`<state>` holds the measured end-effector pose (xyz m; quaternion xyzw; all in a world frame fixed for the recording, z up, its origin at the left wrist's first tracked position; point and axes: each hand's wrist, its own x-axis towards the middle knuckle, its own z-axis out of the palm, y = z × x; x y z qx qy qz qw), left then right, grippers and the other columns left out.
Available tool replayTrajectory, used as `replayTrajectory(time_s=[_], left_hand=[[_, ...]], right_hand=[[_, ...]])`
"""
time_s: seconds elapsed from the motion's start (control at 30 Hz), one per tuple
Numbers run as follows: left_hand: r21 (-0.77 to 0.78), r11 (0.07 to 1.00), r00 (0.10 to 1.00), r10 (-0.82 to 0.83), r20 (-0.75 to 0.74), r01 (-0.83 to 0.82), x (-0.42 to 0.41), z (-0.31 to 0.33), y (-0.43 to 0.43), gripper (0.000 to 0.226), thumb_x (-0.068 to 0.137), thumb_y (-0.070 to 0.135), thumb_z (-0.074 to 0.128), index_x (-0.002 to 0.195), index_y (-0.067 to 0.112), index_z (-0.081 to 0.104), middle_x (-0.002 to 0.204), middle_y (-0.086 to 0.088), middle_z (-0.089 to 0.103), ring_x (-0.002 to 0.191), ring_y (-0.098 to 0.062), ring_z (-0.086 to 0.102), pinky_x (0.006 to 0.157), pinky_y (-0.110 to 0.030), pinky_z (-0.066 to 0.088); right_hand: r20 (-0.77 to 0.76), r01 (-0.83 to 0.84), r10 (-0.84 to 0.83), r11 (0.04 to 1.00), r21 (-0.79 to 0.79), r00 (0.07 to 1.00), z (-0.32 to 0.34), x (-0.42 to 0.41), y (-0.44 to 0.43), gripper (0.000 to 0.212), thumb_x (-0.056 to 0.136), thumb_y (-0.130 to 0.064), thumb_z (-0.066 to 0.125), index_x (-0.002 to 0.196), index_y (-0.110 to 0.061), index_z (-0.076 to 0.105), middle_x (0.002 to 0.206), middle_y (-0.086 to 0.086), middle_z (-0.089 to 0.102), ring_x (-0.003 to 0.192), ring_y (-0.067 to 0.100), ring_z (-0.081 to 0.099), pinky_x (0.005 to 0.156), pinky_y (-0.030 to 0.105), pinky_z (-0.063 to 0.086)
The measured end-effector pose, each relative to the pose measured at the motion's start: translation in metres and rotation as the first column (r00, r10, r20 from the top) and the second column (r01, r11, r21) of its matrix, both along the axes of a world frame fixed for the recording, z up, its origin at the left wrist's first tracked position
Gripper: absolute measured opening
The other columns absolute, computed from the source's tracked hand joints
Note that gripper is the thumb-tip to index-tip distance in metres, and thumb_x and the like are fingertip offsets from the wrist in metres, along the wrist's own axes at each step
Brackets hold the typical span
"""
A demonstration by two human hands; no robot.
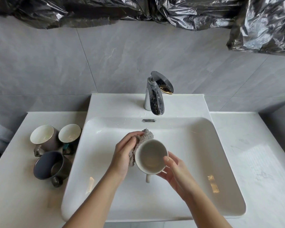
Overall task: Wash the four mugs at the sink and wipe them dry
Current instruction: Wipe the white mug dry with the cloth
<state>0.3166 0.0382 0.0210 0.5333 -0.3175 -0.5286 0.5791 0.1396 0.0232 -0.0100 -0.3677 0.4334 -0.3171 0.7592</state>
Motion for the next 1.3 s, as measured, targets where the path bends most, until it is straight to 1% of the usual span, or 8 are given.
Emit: replayTrajectory(time_s=[0.13, 0.23, 0.3, 0.57, 0.77, 0.9, 1.03, 1.3], left_hand=[[0.108, 0.99, 0.982, -0.103, 0.158, 0.086, 0.008, -0.005, -0.011, 0.024, 0.1, 0.022, 0.046, 0.095, 0.026, 0.07, 0.086, 0.003, 0.068, 0.083, -0.017, 0.059, 0.062, -0.026, 0.043], [0.194, 0.934, 0.928, -0.332, 0.17, 0.299, 0.017, -0.007, -0.014, 0.041, 0.073, 0.068, 0.061, 0.104, 0.041, 0.065, 0.085, -0.008, 0.059, 0.073, -0.022, 0.049, 0.055, -0.028, 0.036], [0.236, 0.895, 0.894, -0.419, 0.155, 0.379, 0.018, -0.008, -0.013, 0.051, 0.06, 0.065, 0.069, 0.106, 0.045, 0.06, 0.087, -0.006, 0.058, 0.072, -0.021, 0.045, 0.049, -0.025, 0.032], [0.199, 0.976, 0.996, 0.093, 0.007, -0.093, -0.013, -0.013, -0.004, 0.032, 0.067, 0.041, 0.063, 0.099, 0.035, 0.066, 0.086, 0.012, 0.066, 0.074, -0.014, 0.054, 0.047, -0.022, 0.029], [0.172, 0.94, 0.95, 0.308, -0.055, -0.295, -0.041, -0.011, 0.007, 0.031, 0.073, 0.038, 0.061, 0.104, 0.037, 0.063, 0.092, 0.019, 0.068, 0.074, -0.006, 0.059, 0.046, -0.021, 0.036], [0.101, 0.956, 0.961, 0.275, 0.011, -0.275, -0.045, -0.013, 0.012, 0.026, 0.084, 0.032, 0.067, 0.11, 0.033, 0.063, 0.1, 0.018, 0.07, 0.084, -0.008, 0.064, 0.056, -0.022, 0.046], [-0.077, 0.968, 0.936, 0.249, 0.25, -0.237, -0.034, -0.017, 0.011, 0.033, 0.091, 0.01, 0.065, 0.116, 0.029, 0.06, 0.118, 0.013, 0.067, 0.112, -0.003, 0.061, 0.094, -0.019, 0.047], [-0.005, 0.998, 0.96, -0.06, 0.273, 0.064, -0.013, -0.012, 0.002, 0.029, 0.085, 0.042, 0.05, 0.112, 0.04, 0.059, 0.107, 0.023, 0.068, 0.097, 0.002, 0.062, 0.073, -0.017, 0.046]], right_hand=[[-0.006, -0.104, 0.104, 0.991, -0.08, 0.995, 0.002, 0.0, -0.001, 0.085, 0.061, -0.06, 0.084, 0.132, -0.017, 0.061, 0.119, 0.013, 0.066, 0.111, 0.027, 0.064, 0.09, 0.042, 0.054], [-0.013, -0.127, 0.126, 0.991, -0.049, 0.992, 0.005, -0.006, -0.006, 0.077, 0.061, -0.061, 0.083, 0.123, -0.018, 0.068, 0.114, 0.012, 0.07, 0.106, 0.028, 0.067, 0.087, 0.041, 0.056], [-0.032, -0.157, 0.156, 0.987, -0.035, 0.987, 0.006, -0.009, -0.011, 0.067, 0.066, -0.056, 0.08, 0.119, -0.018, 0.069, 0.112, 0.014, 0.071, 0.104, 0.03, 0.069, 0.086, 0.041, 0.057], [-0.006, -0.032, 0.033, 0.992, 0.119, 0.999, -0.006, -0.005, -0.004, 0.103, 0.064, -0.063, 0.082, 0.145, -0.014, 0.04, 0.134, 0.011, 0.059, 0.118, 0.027, 0.06, 0.092, 0.045, 0.054], [0.097, 0.08, -0.09, 0.991, 0.108, 0.991, -0.007, 0.011, 0.007, 0.078, 0.066, -0.043, 0.079, 0.133, -0.011, 0.056, 0.127, 0.015, 0.065, 0.12, 0.027, 0.062, 0.093, 0.042, 0.056], [0.036, 0.151, -0.152, 0.988, 0.033, 0.988, -0.007, 0.009, 0.002, 0.074, 0.065, -0.041, 0.076, 0.13, -0.009, 0.059, 0.122, 0.018, 0.067, 0.115, 0.029, 0.065, 0.09, 0.038, 0.057], [-0.014, 0.15, -0.15, 0.989, 0.01, 0.989, -0.01, 0.007, 0.001, 0.079, 0.063, -0.042, 0.076, 0.132, -0.009, 0.057, 0.118, 0.017, 0.069, 0.113, 0.028, 0.066, 0.097, 0.041, 0.054], [-0.034, 0.01, -0.013, 0.996, -0.093, 0.999, -0.003, -0.009, -0.004, 0.071, 0.066, -0.041, 0.075, 0.128, -0.009, 0.059, 0.105, 0.007, 0.072, 0.099, 0.016, 0.067, 0.081, 0.027, 0.053]])
